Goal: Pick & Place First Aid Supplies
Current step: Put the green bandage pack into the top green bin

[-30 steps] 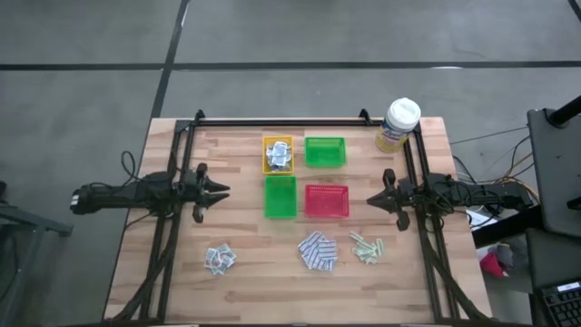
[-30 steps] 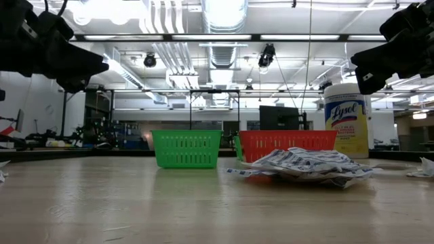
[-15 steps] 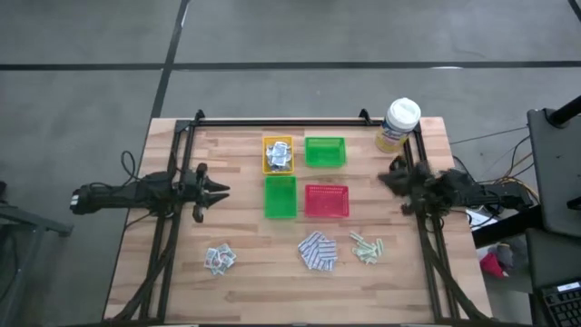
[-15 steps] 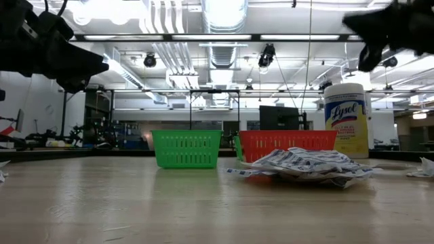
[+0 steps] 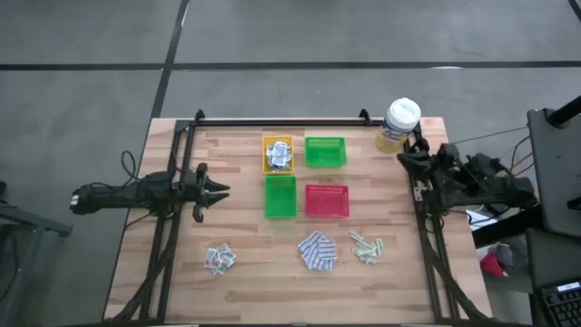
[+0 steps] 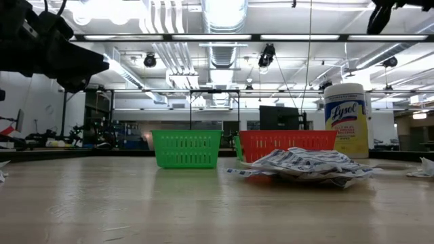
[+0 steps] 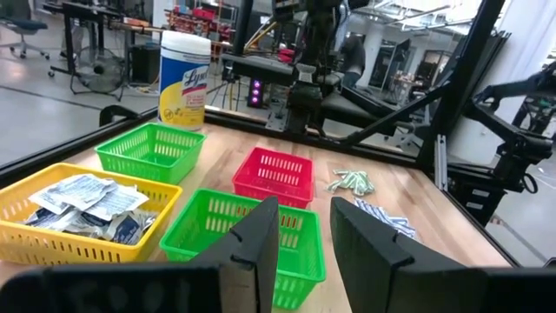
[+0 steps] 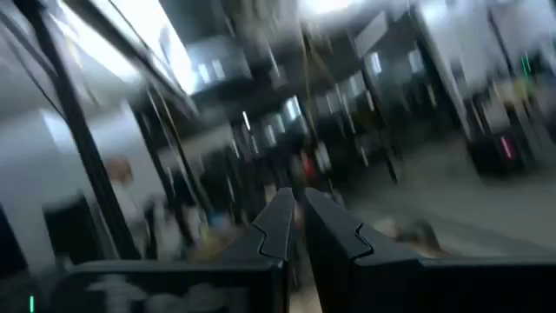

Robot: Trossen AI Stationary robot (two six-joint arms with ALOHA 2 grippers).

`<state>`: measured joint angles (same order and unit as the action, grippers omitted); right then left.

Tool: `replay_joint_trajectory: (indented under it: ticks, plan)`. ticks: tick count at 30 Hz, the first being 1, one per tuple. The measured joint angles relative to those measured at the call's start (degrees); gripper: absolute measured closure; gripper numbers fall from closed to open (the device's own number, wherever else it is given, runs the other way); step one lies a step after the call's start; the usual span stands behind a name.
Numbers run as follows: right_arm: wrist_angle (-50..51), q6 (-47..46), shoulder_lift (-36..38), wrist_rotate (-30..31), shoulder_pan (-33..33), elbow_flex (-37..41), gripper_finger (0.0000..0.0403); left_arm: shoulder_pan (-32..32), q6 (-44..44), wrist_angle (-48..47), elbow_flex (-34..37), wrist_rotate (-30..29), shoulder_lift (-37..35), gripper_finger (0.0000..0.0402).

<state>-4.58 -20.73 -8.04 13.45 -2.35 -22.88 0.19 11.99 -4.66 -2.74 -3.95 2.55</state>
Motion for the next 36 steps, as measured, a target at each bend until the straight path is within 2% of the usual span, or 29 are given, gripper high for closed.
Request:
replay_joint_trajectory:
  ticks: [5, 10, 16, 22, 25, 32, 36]
  plan:
    - [18.9, -4.4, -7.8, -1.5, 0.0, -12.6, 0.0374, 0.0, 0.0, 0.1, 0.0, 0.0, 0.0, 0.0293]
    - [29.3, -5.4, -17.1, -10.2, 0.0, -21.4, 0.0374, 0.0, 0.0, 0.1, 0.0, 0.0, 0.0, 0.0293]
    - [47.3, -11.9, -27.1, -23.5, 0.0, -29.1, 0.0374, 0.0, 0.0, 0.2, 0.0, 0.0, 0.0, 0.0293]
    - [63.5, -19.7, -32.7, -27.5, 0.0, -32.3, 0.0374, 0.0, 0.0, 0.2, 0.0, 0.0, 0.0, 0.0293]
    - [67.1, -22.0, -34.0, -28.6, 0.0, -32.4, 0.0374, 0.0, 0.0, 0.2, 0.0, 0.0, 0.0, 0.0293]
    - [67.2, -30.3, -34.6, -28.5, 0.0, -28.1, 0.0374, 0.0, 0.0, 0.5, 0.1, 0.0, 0.0, 0.0293]
    - [60.0, -28.0, -35.4, -28.6, -0.5, -24.3, 0.0374, 0.0, 0.0, 0.5, 0.1, 0.0, 0.0, 0.0293]
